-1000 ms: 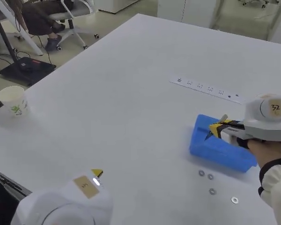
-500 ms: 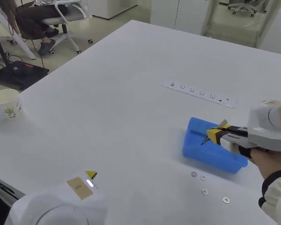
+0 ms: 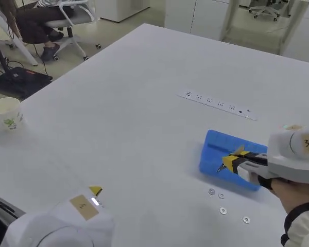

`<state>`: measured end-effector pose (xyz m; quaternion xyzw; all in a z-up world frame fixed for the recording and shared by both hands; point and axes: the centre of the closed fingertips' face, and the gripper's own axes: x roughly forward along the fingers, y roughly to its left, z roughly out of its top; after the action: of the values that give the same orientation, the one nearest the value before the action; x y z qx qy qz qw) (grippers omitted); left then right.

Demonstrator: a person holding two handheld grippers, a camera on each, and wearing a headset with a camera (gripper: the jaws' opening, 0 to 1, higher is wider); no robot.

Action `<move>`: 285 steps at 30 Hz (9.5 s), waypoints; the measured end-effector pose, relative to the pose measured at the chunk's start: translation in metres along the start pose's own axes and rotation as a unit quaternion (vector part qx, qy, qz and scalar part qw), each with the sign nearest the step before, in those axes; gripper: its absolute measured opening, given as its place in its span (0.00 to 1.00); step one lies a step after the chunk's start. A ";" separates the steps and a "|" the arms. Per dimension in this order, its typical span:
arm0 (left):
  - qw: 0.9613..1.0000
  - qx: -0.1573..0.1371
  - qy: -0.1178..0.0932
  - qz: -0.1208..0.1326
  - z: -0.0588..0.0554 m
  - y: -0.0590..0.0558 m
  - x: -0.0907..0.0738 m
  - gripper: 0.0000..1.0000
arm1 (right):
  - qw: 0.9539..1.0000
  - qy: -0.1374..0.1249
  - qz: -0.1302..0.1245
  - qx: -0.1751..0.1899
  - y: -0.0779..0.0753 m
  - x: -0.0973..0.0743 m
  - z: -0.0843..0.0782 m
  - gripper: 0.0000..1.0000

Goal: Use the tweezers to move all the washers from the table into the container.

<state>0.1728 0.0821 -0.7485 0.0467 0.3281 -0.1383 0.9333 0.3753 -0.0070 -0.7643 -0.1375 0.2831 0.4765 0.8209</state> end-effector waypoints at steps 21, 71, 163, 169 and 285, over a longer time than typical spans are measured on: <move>1.000 0.002 0.017 -0.007 -0.006 0.001 0.006 0.99 | 0.999 0.043 0.003 0.023 -0.007 0.028 -0.041 0.03; 1.000 0.012 0.019 -0.006 -0.005 -0.001 0.003 0.99 | 0.998 0.050 -0.011 0.021 -0.010 0.025 -0.045 0.01; 0.999 0.016 0.049 -0.016 -0.013 0.001 0.018 0.99 | 0.998 0.017 -0.063 0.023 -0.057 0.051 -0.008 0.01; 0.999 0.008 0.050 -0.010 -0.014 0.004 0.019 0.99 | 0.998 0.021 -0.062 0.021 -0.057 0.054 -0.010 0.01; 0.999 0.027 0.026 -0.014 -0.006 0.000 0.009 0.99 | 0.995 0.019 -0.049 0.087 -0.028 0.013 -0.059 0.03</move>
<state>0.1762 0.0812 -0.7589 0.0706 0.3491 -0.1584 0.9209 0.3844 -0.0411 -0.8212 -0.0883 0.3316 0.4068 0.8466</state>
